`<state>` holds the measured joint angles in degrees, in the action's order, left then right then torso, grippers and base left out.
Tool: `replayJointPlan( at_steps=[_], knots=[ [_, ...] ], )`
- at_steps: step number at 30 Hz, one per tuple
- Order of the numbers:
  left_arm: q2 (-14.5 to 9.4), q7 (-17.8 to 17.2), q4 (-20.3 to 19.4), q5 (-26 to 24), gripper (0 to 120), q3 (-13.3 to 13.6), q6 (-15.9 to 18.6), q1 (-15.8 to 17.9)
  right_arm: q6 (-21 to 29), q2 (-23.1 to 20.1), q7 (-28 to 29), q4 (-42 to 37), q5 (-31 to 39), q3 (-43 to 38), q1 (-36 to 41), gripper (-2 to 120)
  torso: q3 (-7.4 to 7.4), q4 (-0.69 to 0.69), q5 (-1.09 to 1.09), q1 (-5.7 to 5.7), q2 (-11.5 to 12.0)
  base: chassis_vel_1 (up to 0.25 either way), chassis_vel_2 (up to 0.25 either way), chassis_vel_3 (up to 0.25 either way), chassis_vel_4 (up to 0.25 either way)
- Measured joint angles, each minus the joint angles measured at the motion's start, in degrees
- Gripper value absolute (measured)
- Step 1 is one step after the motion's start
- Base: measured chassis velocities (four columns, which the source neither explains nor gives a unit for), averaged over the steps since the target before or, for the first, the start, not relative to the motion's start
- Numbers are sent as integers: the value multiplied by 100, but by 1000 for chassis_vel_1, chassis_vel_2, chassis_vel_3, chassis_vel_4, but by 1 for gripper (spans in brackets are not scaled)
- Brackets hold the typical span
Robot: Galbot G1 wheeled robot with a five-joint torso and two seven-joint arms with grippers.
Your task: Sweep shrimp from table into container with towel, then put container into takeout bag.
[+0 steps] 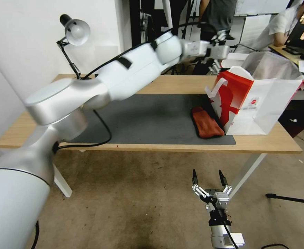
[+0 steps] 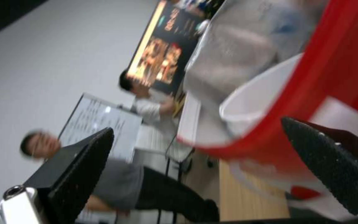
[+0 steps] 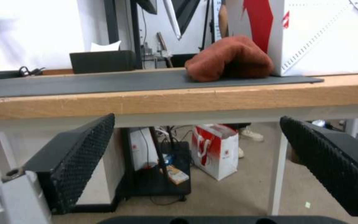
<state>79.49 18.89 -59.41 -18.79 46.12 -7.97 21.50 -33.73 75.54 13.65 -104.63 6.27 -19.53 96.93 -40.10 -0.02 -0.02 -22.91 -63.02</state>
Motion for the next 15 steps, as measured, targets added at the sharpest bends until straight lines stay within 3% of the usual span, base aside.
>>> replayJointPlan(
  at_steps=[1,2,3,5,6,8,9,10,11,13,14,15],
  knots=[
    [-95,-113,-107,-69,100,-3,77,-82,0,0,1,-2,1,0,6,100,0,1,0,0,0,0,0,0,0],
    [-296,-454,-353,-236,100,-30,289,-272,0,2,1,-3,2,5,1,100,0,2,0,0,0,0,0,0,0],
    [-296,-454,-353,-236,100,-30,289,-272,0,2,1,-3,2,5,1,100,0,2,0,0,0,0,0,0,0],
    [-592,-1145,-819,-530,100,-194,644,-655,10,2,2,10,5,23,-33,100,0,6,-1,-1,0,0,0,0,0],
    [-592,-1145,-819,-530,100,-194,644,-655,10,2,2,10,5,23,-33,100,0,6,-1,-1,0,0,0,0,0],
    [-840,-2308,-1483,-754,100,-580,1074,-1296,18,29,10,14,6,19,-32,100,0,2,1,-1,0,0,0,0,0],
    [-840,-2308,-1483,-754,100,-580,1074,-1296,18,29,10,14,6,19,-32,100,0,2,1,-1,0,0,0,0,0],
    [-911,-2672,-1734,-810,100,-686,1263,-1527,19,35,14,11,7,17,-25,100,0,0,1,0,0,0,0,0,0],
    [-911,-2672,-1734,-810,100,-686,1263,-1527,19,35,14,11,7,17,-25,100,0,0,1,0,0,0,0,0,0],
    [-992,-3657,-2134,-833,100,-937,1447,-2059,27,26,19,-25,6,24,-24,100,0,3,1,0,0,0,0,0,0],
    [-992,-3657,-2134,-833,100,-937,1447,-2059,27,26,19,-25,6,24,-24,100,0,3,1,0,0,0,0,0,0],
    [-981,-4071,-2258,-853,100,-1088,1466,-2285,33,21,22,-41,6,26,-19,100,0,2,1,-1,0,0,0,0,0]
  ],
)
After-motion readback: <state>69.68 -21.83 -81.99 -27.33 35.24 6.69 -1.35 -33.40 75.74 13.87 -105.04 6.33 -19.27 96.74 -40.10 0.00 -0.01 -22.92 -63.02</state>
